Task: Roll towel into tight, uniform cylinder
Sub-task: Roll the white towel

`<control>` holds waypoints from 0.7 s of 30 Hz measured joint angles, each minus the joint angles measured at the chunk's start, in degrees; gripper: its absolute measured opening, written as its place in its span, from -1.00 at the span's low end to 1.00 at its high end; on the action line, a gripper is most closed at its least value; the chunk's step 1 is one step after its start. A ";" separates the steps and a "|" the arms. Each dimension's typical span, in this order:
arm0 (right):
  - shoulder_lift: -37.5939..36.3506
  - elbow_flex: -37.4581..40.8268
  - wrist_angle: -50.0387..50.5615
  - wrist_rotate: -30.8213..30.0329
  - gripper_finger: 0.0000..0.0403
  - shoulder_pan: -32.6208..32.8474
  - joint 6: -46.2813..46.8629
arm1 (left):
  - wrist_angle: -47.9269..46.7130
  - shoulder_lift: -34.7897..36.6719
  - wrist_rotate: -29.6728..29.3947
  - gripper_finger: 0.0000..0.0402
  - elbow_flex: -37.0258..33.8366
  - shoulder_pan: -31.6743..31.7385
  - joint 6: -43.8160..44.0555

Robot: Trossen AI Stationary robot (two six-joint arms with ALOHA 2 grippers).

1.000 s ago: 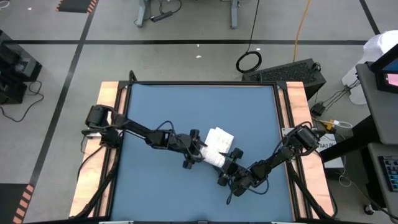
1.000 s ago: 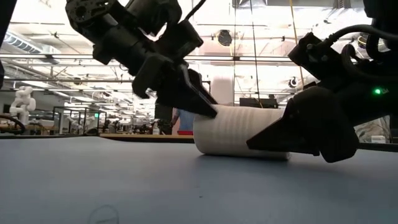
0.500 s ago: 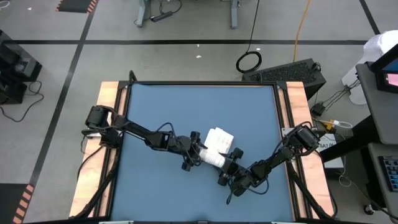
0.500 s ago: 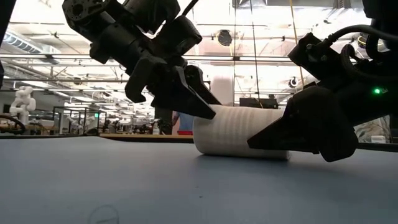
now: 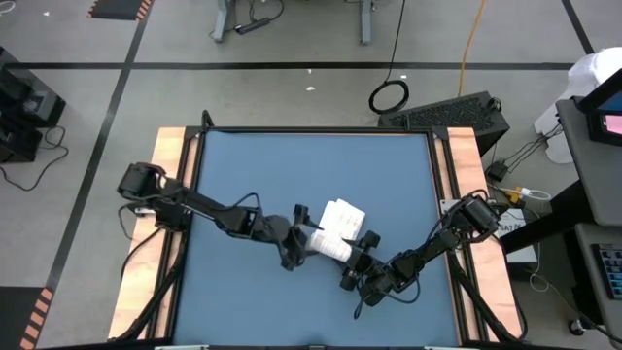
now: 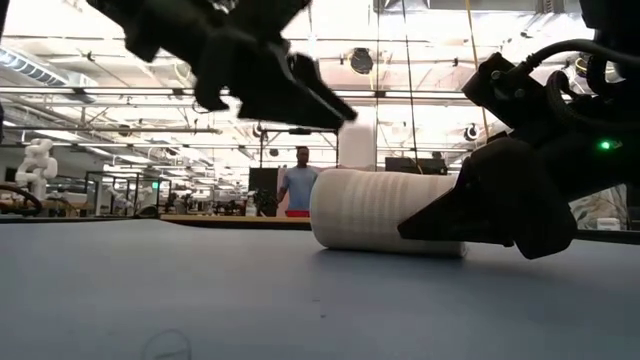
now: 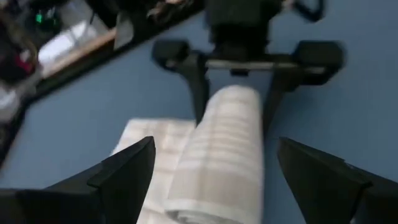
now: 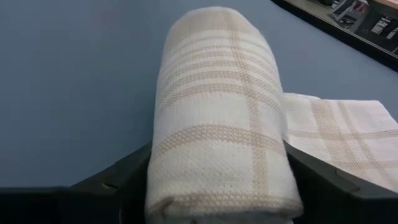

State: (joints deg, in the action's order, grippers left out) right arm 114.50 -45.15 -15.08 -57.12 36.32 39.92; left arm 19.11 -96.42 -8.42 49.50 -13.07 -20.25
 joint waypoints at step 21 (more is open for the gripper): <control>-0.02 -0.03 2.79 0.80 0.38 -0.33 -0.12 | 0.82 -5.96 14.16 0.70 -0.59 5.89 -4.04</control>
State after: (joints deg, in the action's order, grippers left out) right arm 114.48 -45.17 -12.29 -56.32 35.98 39.80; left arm 19.93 -102.38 5.75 48.92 -7.18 -24.29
